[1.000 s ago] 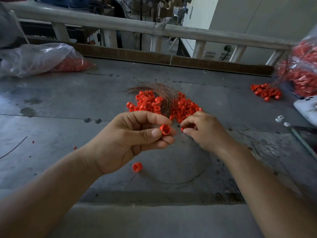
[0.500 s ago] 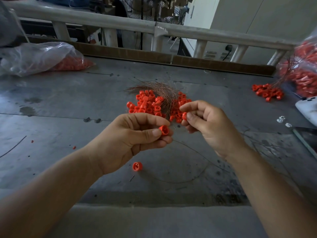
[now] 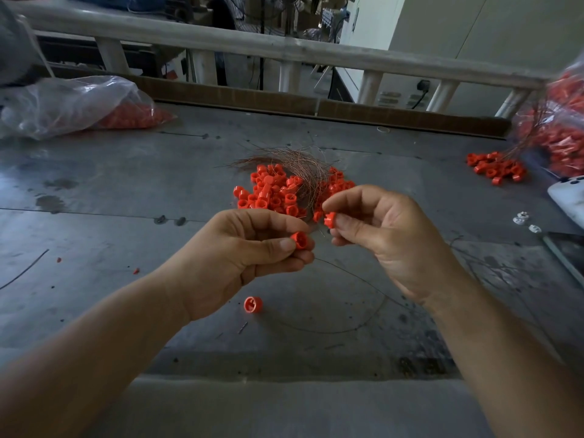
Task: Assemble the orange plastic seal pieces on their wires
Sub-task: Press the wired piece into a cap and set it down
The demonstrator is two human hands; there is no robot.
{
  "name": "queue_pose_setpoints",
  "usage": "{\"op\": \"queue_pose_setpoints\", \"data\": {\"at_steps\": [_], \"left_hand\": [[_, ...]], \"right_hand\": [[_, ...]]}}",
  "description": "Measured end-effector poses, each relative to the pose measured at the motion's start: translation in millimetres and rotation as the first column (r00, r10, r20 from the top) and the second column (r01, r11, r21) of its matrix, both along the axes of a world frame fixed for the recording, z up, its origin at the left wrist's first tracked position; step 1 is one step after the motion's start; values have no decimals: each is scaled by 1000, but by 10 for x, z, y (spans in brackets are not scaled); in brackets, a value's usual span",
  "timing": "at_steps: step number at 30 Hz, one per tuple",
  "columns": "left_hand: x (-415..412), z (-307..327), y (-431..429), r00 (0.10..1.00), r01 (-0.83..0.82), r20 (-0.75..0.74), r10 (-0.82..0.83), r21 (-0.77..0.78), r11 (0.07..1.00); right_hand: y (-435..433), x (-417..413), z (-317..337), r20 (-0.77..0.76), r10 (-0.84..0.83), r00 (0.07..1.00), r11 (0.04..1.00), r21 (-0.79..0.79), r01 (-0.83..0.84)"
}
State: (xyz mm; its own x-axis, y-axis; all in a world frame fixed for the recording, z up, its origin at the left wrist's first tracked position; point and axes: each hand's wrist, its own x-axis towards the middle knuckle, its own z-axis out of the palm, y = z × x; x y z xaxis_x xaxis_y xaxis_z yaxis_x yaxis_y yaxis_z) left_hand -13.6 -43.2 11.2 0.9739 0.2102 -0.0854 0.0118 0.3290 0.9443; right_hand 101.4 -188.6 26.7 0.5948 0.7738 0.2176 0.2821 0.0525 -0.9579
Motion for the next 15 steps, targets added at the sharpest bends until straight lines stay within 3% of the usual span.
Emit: {"op": "queue_pose_setpoints", "data": {"at_steps": [11,15], "left_hand": [[12,-2,0,1000,-15,-4,16,31,999],[20,-2,-11,999,-31,7,31,28,999]], "right_hand": [[17,-46,-4,19,45,999,999,-13,-45],[28,-45,-40,121,26,992,998,-59,-19]]}}
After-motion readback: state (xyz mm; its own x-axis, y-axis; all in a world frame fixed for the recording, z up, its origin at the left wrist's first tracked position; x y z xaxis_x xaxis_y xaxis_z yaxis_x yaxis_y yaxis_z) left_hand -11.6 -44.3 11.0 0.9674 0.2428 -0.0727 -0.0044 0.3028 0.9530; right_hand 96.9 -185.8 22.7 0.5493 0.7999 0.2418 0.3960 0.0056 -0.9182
